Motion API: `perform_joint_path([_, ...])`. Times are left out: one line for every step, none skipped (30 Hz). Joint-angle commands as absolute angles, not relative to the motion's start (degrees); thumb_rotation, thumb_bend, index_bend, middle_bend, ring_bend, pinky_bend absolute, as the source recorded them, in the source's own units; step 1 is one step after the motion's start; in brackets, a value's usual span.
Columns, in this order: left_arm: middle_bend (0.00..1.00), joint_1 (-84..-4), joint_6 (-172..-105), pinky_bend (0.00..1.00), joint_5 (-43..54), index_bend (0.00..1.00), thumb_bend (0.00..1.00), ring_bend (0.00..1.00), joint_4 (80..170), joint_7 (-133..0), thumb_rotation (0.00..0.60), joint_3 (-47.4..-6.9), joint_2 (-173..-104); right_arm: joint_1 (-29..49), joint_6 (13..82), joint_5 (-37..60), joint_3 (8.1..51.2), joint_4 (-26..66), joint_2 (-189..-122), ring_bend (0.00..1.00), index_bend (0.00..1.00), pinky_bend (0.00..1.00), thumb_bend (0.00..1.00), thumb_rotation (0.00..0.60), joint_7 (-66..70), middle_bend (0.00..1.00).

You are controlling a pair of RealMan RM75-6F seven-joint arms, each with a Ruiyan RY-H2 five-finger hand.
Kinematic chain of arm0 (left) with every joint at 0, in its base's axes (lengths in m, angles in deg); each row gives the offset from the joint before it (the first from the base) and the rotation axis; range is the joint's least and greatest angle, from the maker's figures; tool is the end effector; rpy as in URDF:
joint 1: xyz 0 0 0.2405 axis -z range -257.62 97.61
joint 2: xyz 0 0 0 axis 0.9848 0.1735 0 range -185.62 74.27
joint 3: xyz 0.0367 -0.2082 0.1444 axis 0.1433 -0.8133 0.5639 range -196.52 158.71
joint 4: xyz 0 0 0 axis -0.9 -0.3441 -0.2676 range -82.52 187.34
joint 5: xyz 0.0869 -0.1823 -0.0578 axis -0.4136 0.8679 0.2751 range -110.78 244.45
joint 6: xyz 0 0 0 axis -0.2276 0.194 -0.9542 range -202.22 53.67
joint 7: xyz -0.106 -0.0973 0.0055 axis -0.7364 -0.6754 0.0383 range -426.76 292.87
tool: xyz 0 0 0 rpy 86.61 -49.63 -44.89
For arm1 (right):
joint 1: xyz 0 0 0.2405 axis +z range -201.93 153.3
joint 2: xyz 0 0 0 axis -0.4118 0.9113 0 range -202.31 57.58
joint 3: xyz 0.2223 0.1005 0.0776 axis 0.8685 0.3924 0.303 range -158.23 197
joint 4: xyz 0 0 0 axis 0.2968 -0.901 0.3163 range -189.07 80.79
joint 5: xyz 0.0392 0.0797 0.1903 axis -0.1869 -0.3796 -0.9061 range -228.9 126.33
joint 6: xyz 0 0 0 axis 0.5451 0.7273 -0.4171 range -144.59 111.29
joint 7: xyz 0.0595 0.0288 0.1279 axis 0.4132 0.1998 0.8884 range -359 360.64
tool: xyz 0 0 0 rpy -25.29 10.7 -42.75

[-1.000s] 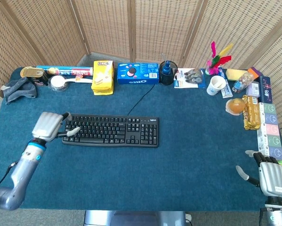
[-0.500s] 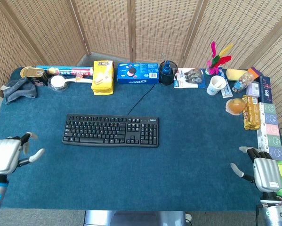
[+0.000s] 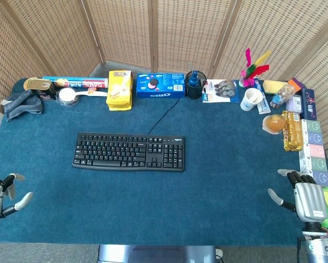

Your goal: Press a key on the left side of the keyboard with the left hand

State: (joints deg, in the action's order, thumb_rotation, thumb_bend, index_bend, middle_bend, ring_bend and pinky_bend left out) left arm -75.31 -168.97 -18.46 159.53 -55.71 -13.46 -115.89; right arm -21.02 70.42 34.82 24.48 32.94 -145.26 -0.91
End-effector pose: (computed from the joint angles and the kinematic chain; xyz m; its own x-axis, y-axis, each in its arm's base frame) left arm -0.2724 0.1469 0.1658 0.4121 -0.0032 0.9111 0.9107 0.0312 -0.4118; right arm -0.3144 -0.1805 0.1279 0.3644 0.0568 0.9295 -0.9312 0.0197 0.3639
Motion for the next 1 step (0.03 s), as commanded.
perform_joint_path([0.69, -75.39, -168.59, 0.6, -18.56, 0.39, 0.11, 0.61, 159.47, -55.66, 0.0, -13.92, -116.0, -20.98, 70.46, 34.88, 24.48, 33.01, -145.24, 0.34, 0.31, 0.32, 0.27, 0.0, -0.99, 0.36])
